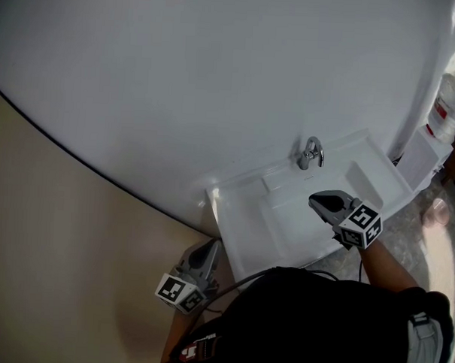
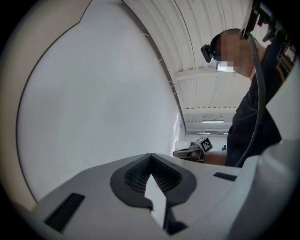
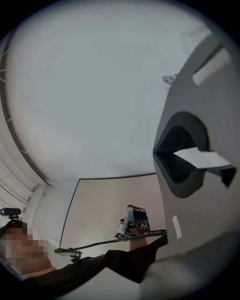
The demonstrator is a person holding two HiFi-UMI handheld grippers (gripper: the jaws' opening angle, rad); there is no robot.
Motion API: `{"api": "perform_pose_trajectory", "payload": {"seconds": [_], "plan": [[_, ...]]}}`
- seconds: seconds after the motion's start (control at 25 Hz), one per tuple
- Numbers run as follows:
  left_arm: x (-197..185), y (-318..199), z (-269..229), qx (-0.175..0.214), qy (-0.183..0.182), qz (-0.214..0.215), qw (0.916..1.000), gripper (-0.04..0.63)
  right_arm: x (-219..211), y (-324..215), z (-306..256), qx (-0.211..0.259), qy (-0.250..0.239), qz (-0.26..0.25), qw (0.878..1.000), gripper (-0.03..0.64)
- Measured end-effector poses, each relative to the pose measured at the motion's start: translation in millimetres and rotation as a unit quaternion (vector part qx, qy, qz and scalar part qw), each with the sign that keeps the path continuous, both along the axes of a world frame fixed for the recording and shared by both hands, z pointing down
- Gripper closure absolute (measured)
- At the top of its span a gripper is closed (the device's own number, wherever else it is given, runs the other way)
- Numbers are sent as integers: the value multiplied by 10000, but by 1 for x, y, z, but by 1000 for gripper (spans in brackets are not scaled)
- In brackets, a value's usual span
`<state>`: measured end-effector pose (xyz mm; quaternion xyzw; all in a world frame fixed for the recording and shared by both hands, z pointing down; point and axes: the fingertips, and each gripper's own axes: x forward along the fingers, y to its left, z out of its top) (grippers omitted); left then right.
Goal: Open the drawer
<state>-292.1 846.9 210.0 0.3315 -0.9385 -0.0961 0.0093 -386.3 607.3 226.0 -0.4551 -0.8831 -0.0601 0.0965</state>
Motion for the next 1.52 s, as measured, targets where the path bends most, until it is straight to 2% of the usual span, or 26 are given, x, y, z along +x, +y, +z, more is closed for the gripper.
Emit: {"api": "perform_pose_trajectory", "payload": {"seconds": [0.2,0.4,0.56,0.76,1.0,1.28,1.4,1.52], "plan": [[-18,-6,0,0,55,98,9999,594,-8,-10,9,-4,49,151,9999,620],[-43,-18,11,14,92,-19,10000,594,-40,-23,19,-51,84,74,9999,620],[-63,-42,1,-78,136,-295,9994,594,-76,-38,5,-107,39,-262,9996,620],[-91,-60,3,-147,215,-836,9962,594,-116,-48,7,-32,88,-747,9972,620],[-122,-92,16,-131,358,-1089,9933,594,-153,-63,16,-41,46,-1119,9937,620],[-139,-111,24,-290,423,-835,9952,594,-167,-85,27,-105,131,-848,9963,620],[-151,-111,33,-352,325,-466,9978,594,-168,-101,29,-90,146,-466,9988,620],[-167,-118,26,-233,353,-48,9991,594,-161,-118,27,-85,207,88,9997,620]]}}
